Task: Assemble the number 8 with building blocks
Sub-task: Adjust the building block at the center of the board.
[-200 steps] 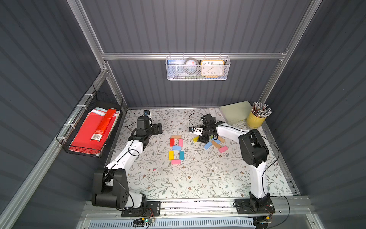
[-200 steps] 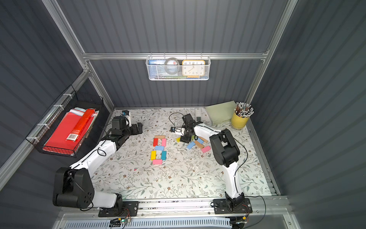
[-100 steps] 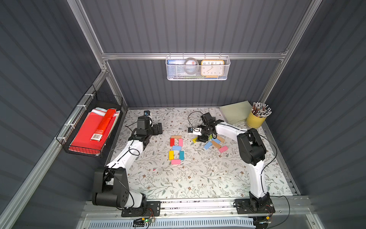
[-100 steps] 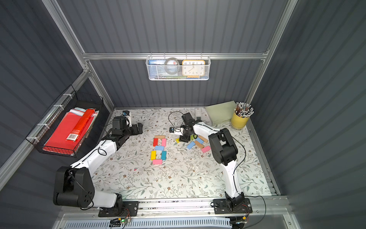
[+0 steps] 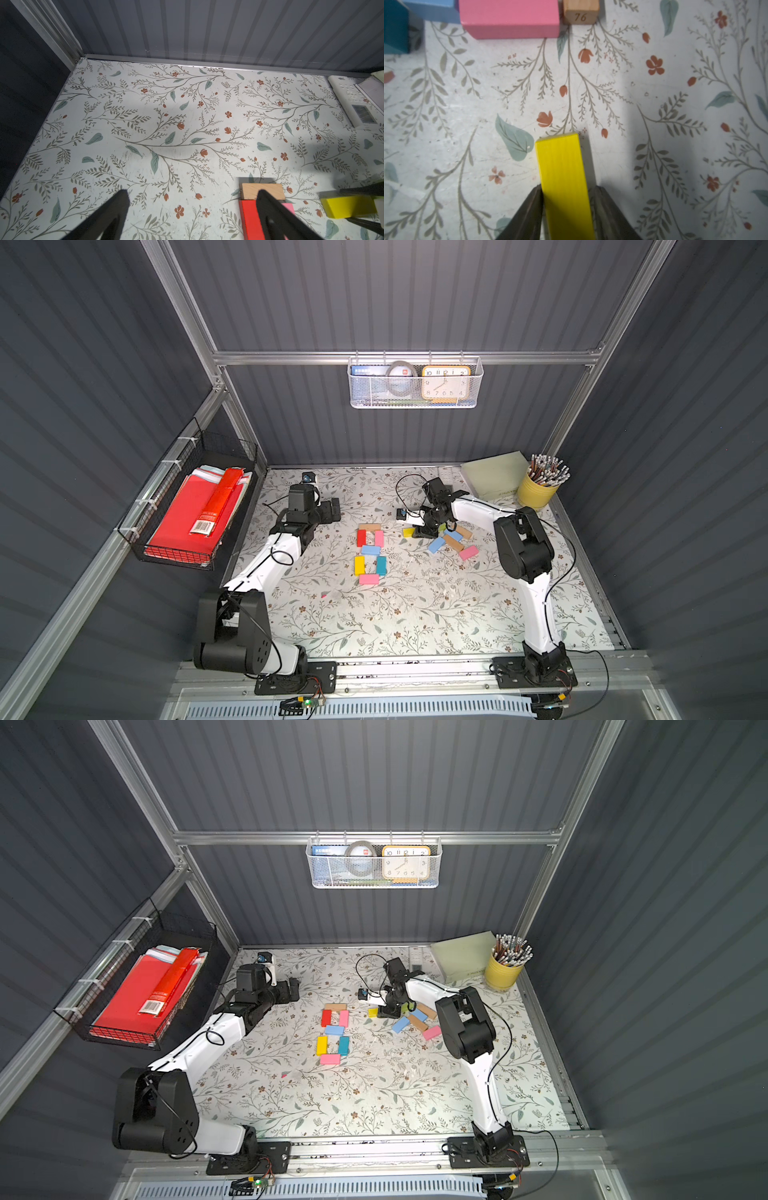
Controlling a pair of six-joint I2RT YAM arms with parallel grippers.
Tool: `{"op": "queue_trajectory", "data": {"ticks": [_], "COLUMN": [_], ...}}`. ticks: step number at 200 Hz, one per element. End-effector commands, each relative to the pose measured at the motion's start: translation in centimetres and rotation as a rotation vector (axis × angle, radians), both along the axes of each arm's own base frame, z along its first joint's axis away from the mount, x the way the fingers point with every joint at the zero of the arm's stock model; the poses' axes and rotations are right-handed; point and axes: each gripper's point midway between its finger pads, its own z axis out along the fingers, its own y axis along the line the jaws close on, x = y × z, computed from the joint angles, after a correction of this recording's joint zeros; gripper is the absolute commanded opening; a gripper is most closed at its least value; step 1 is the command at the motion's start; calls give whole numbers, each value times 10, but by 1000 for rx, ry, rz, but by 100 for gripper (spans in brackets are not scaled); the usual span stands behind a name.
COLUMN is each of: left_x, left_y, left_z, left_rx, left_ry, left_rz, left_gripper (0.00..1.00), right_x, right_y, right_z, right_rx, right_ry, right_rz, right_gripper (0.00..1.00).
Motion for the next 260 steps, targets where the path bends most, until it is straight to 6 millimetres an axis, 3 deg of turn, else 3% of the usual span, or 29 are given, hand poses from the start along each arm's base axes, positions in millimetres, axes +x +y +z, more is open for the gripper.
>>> {"op": "queue_trajectory", "data": {"ticks": [1, 40, 117, 152, 213, 244, 260], "left_x": [-1, -1, -1, 0, 0, 0, 0], "left_y": [5, 5, 6, 7, 9, 8, 8], "left_z": [-9, -9, -11, -14, -16, -16, -15], "left_rx": [28, 29, 33, 36, 41, 41, 41], "left_ry": [23, 24, 28, 35, 41, 41, 38], "left_rz": [7, 9, 14, 17, 23, 23, 24], "left_gripper": [99, 99, 99, 99, 99, 99, 99], "right_x": [-4, 12, 24, 28, 31, 38, 43], "right_y": [-2, -2, -3, -3, -1, 8, 17], "right_z": [-12, -7, -9, -12, -11, 12, 45], "right_rx": [-6, 7, 6, 10, 29, 90, 169], "right_ry": [42, -11, -86, -93, -113, -158, -188], "right_rz": [-2, -6, 66, 81, 97, 92, 60], "right_gripper": [40, 23, 24, 30, 49, 60, 64]}}
